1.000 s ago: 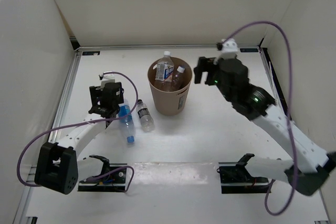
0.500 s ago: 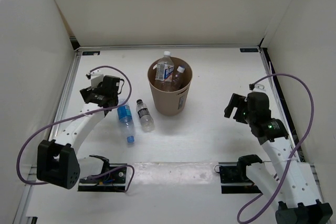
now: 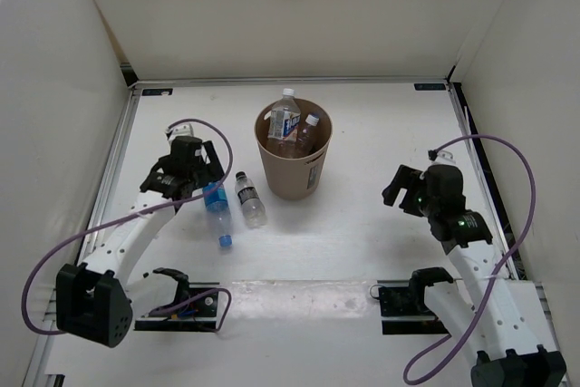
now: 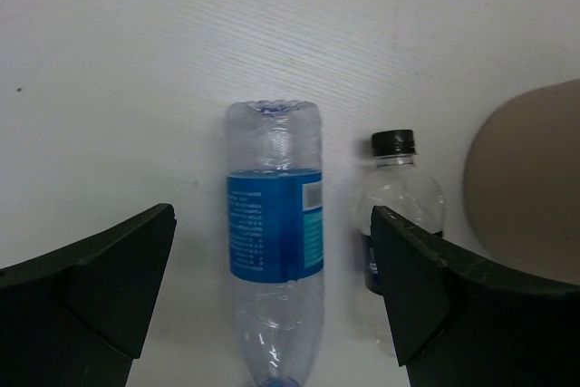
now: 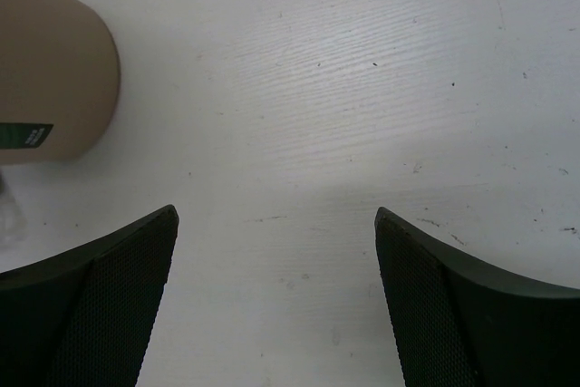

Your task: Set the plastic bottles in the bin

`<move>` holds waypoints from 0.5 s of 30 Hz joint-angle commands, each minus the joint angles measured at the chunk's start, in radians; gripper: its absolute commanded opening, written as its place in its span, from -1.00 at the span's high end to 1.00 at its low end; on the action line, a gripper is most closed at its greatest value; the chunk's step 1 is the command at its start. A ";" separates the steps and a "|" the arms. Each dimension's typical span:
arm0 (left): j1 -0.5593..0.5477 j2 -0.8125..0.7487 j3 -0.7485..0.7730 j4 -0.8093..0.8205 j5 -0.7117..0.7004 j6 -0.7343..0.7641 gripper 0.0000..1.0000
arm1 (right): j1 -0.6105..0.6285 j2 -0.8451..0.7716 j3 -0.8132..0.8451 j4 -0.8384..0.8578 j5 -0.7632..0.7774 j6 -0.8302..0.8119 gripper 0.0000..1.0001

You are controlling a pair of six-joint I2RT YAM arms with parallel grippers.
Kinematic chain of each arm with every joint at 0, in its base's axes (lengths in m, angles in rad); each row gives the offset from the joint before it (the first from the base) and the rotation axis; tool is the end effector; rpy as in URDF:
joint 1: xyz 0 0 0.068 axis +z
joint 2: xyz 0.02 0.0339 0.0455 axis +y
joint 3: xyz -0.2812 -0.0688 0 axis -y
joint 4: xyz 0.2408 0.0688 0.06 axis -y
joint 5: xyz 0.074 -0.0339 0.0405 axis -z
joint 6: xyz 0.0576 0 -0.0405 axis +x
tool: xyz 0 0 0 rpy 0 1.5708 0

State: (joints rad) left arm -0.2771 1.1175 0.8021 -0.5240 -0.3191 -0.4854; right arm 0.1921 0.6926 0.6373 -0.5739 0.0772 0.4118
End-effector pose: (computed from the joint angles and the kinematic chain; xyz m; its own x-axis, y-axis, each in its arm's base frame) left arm 0.2265 -0.0456 0.2529 -0.6603 -0.2728 -0.6997 -0.2825 0.9535 -0.1051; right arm 0.1516 0.0250 0.2623 -0.5811 0.2935 -0.7591 0.1129 0.9527 0.2820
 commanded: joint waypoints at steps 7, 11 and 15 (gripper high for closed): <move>-0.001 0.218 0.101 -0.056 0.071 -0.016 -1.00 | -0.074 0.018 -0.021 0.097 -0.140 -0.018 -0.81; 0.009 0.280 0.094 -0.038 0.109 -0.038 -1.00 | -0.057 0.041 -0.016 0.097 -0.131 -0.022 -0.81; 0.018 0.335 0.094 -0.018 0.127 -0.053 -1.00 | -0.037 0.044 -0.016 0.098 -0.106 -0.013 -0.81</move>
State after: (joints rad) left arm -0.2707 1.4387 0.8772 -0.5575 -0.2256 -0.5156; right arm 0.1417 0.7380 0.6224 -0.5156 -0.0299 0.4080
